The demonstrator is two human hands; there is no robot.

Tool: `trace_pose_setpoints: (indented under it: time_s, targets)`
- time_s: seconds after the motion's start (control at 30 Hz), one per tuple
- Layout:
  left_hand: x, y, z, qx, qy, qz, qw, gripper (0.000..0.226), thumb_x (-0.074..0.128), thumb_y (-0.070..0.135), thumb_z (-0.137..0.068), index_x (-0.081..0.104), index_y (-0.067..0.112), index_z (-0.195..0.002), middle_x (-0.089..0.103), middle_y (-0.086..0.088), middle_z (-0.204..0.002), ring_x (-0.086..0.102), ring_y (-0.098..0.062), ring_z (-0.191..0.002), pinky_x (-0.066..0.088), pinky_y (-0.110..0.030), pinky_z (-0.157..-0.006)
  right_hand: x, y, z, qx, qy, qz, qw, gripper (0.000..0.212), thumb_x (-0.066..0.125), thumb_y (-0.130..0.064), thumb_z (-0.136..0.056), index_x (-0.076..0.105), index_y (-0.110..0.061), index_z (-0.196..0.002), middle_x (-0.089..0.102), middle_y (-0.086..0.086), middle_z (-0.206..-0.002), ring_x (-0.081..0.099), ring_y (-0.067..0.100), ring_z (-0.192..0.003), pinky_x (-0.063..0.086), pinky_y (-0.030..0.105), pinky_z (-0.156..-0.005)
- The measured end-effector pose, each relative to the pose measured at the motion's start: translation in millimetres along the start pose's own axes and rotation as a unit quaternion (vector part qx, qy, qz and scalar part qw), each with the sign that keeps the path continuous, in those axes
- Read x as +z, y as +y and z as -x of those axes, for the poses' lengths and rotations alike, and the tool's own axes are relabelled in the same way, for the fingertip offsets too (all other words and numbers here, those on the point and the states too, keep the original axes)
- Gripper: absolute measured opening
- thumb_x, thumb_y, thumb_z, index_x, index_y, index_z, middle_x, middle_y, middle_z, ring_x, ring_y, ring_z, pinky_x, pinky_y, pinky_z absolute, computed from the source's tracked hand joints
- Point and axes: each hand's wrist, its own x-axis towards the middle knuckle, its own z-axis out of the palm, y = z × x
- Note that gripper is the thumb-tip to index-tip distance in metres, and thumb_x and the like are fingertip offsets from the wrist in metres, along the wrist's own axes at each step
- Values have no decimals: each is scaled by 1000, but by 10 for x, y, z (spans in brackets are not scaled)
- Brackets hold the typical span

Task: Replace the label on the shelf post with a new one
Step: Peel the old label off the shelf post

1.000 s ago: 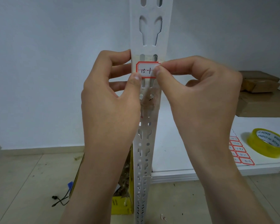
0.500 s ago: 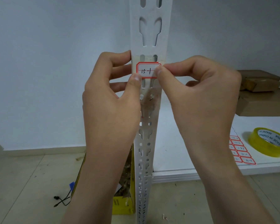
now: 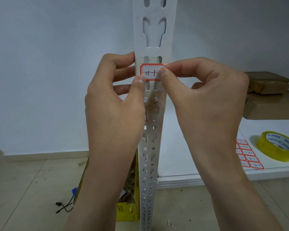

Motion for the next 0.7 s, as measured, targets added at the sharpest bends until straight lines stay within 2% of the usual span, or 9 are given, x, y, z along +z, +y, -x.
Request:
trace_pose_setpoints:
  time_s: [0.17, 0.27, 0.5, 0.7]
  targets:
    - [10, 4, 8, 1, 2, -13, 1000, 24, 66, 19, -98, 62, 32, -116, 74, 18, -110, 72, -3, -91, 59, -17, -67, 17, -6, 3, 14, -23, -4, 1000, 5, 78, -38, -86, 75, -34, -87, 66, -23, -76, 49, -7, -48, 37, 3, -52]
    - [12, 4, 7, 1, 3, -13, 1000, 24, 66, 18, -98, 62, 32, -117, 74, 18, -111, 72, -3, -93, 59, -17, -68, 37, -19, 16, 2, -34, 7, 999, 6, 77, -39, -87, 73, -34, -88, 69, -21, -88, 53, -5, -55, 44, 5, -57]
    - [19, -2, 11, 1, 4, -12, 1000, 23, 67, 19, -98, 61, 34, -114, 74, 19, -108, 71, -1, -92, 58, -16, -69, -3, -14, -25, 4, 11, -15, 1000, 11, 79, -28, -84, 70, -31, -78, 67, -24, -73, 67, -1, -67, 44, 5, -58]
    - [11, 4, 6, -5, 5, -5, 1000, 23, 67, 18, -98, 63, 33, -115, 74, 18, -107, 71, -2, -88, 55, -14, -66, 9, -22, -14, -8, 4, -21, 1000, 3, 78, -31, -87, 76, -28, -86, 72, -20, -80, 64, -1, -62, 44, 7, -61]
